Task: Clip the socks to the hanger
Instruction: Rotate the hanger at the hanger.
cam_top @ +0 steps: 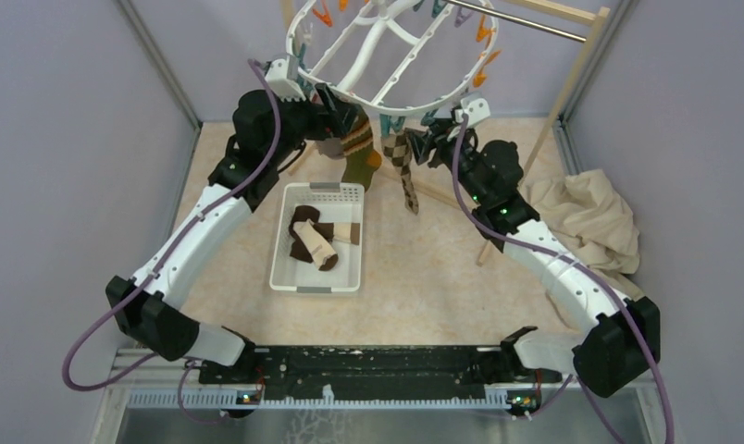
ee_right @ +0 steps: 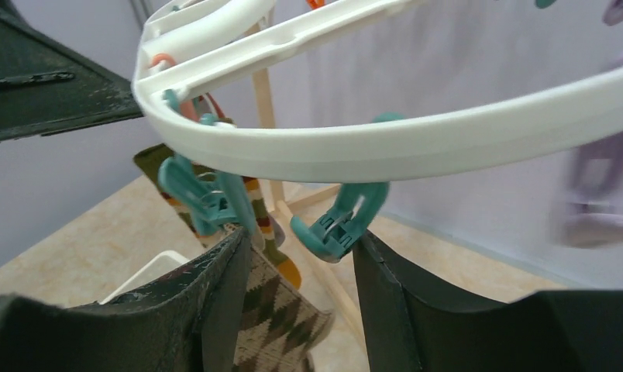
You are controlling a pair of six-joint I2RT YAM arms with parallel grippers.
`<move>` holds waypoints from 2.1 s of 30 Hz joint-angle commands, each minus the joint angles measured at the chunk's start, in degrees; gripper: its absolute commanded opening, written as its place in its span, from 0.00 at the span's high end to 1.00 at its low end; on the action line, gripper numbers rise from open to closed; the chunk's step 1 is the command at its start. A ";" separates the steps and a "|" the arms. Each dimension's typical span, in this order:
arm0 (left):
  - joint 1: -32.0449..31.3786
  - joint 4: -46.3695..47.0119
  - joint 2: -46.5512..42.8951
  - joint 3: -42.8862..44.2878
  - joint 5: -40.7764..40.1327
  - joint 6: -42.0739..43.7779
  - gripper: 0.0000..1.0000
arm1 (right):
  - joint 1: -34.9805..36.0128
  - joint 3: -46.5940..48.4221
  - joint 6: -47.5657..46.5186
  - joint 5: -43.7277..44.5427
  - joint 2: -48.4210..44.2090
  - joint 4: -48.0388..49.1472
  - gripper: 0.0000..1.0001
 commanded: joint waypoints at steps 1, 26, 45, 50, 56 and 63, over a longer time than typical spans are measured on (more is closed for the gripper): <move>-1.34 -0.27 -3.55 1.31 1.77 0.70 0.05 | 3.25 -0.92 -0.25 -0.92 -1.61 4.13 0.48; -3.22 -2.10 -6.09 3.14 0.74 1.42 0.05 | 4.33 2.53 1.33 -6.41 10.40 10.56 0.56; -3.78 -2.01 -7.25 2.32 0.31 1.16 0.05 | 18.45 10.57 -0.53 -6.59 15.81 9.05 0.67; -3.83 -3.08 -7.48 3.01 -1.36 1.88 0.04 | 20.93 15.59 -1.40 -6.23 21.38 8.51 0.64; -3.70 -4.11 -6.60 4.50 -5.62 3.15 0.01 | 21.27 17.39 -1.34 -6.82 23.92 9.20 0.56; -3.68 -8.91 2.82 14.79 -7.69 5.89 0.01 | 21.35 14.71 -1.11 -7.29 22.74 11.22 0.54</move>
